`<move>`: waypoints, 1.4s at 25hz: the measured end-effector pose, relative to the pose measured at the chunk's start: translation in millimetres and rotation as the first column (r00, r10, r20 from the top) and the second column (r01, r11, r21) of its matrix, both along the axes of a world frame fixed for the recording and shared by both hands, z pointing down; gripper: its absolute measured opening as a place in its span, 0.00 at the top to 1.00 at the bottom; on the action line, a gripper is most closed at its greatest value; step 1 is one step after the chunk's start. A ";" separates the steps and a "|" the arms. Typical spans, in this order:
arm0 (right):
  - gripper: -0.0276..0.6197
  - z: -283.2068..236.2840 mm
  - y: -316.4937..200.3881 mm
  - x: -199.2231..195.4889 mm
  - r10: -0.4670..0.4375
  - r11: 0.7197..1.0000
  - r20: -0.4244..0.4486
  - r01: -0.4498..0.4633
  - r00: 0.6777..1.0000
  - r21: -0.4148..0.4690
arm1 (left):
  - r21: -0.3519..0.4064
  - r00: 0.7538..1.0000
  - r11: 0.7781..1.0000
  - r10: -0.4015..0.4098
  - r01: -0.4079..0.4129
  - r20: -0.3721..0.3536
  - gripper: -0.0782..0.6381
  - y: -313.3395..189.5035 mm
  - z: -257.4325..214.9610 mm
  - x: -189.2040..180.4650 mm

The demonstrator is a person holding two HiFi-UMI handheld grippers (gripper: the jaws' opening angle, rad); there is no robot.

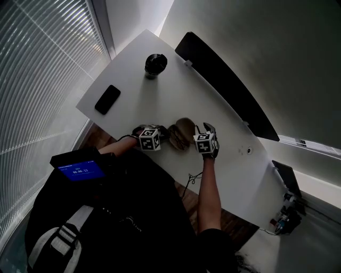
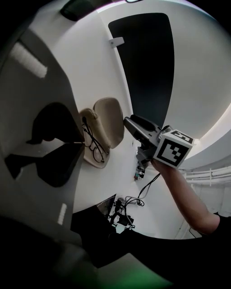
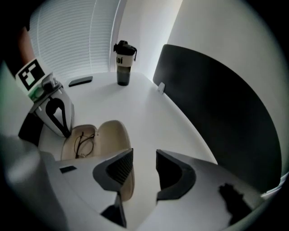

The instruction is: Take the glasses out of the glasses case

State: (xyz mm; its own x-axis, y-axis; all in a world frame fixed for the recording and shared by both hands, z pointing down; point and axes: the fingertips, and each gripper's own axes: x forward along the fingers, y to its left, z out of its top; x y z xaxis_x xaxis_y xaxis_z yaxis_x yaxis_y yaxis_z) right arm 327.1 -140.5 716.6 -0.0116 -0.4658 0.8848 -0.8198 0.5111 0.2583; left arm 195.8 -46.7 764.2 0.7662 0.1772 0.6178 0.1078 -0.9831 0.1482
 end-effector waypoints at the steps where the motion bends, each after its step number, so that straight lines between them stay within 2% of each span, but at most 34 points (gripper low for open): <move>1: 0.70 3.7 3.3 2.0 0.001 1.000 -0.004 -0.001 1.000 -0.011 | 0.001 1.000 1.000 0.001 -0.001 0.000 0.87 -0.4 -0.1 -0.9; 6: 0.70 8.7 16.1 7.2 0.151 0.988 0.101 -0.153 0.983 0.013 | 0.013 1.000 1.000 0.013 -0.013 0.008 0.87 -0.9 -0.5 -5.7; 8: 0.70 1.5 18.8 8.7 0.172 0.983 0.103 -0.177 0.980 0.039 | 0.007 1.000 1.000 0.009 -0.009 0.014 0.87 -1.2 -1.5 -4.9; 10: 0.70 -19.9 19.6 7.2 0.192 0.971 0.109 -0.204 0.975 0.121 | 0.004 1.000 1.000 0.007 -0.007 0.022 0.87 -1.2 -2.6 -3.3; 12: 0.70 -50.7 22.7 -3.6 0.207 0.945 0.159 -0.239 0.965 0.223 | 0.010 1.000 1.000 0.010 -0.010 0.028 0.87 -0.8 -2.1 -2.2; 13: 0.70 -65.1 26.4 -12.2 0.199 0.933 0.173 -0.240 0.965 0.267 | 0.014 1.000 1.000 0.011 -0.011 0.028 0.87 -1.1 -1.9 -2.6; 15: 0.70 -85.1 38.6 -31.3 0.147 0.924 0.138 -0.186 0.980 0.335 | 0.018 1.000 1.000 0.011 -0.011 0.026 0.87 -1.5 -2.9 -3.8; 17: 0.70 -91.6 54.3 -56.7 0.063 0.934 0.076 -0.086 0.995 0.348 | 0.017 1.000 1.000 0.011 -0.011 0.026 0.87 -1.6 -3.7 -5.0; 19: 0.71 -79.2 70.7 -84.0 -0.036 0.959 0.041 0.024 0.999 0.282 | 0.015 1.000 1.000 0.006 -0.007 0.028 0.87 -2.7 -3.5 -6.7; 21: 0.74 -54.3 84.1 -101.2 -0.111 0.980 0.024 0.106 0.993 0.170 | 0.011 0.999 1.000 0.001 -0.001 0.032 0.87 -4.2 -2.9 -9.1; 24: 0.74 -21.2 89.5 -98.6 -0.122 0.991 0.037 0.120 0.992 0.053 | 0.008 0.999 1.000 0.006 -0.006 0.037 0.87 -4.9 -2.2 -8.8; 27: 0.74 0.1 85.1 -94.6 -0.127 0.992 0.072 0.127 0.989 0.004 | 0.009 0.999 1.000 0.010 -0.010 0.036 0.87 -4.1 -2.9 -7.0; 35: 0.74 31.1 81.0 -113.8 -0.181 0.973 0.102 0.193 0.978 -0.123 | 0.009 0.999 1.000 0.008 -0.008 0.034 0.87 -4.0 -2.5 -7.0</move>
State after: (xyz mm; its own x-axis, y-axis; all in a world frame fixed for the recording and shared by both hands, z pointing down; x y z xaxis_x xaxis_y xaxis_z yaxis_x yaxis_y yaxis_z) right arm 213.3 -59.6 747.7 -0.1694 -0.3275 0.9295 -0.7230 0.6823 0.1086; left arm 188.8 -50.7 761.7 0.7436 0.1769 0.6448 0.1105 -0.9836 0.1425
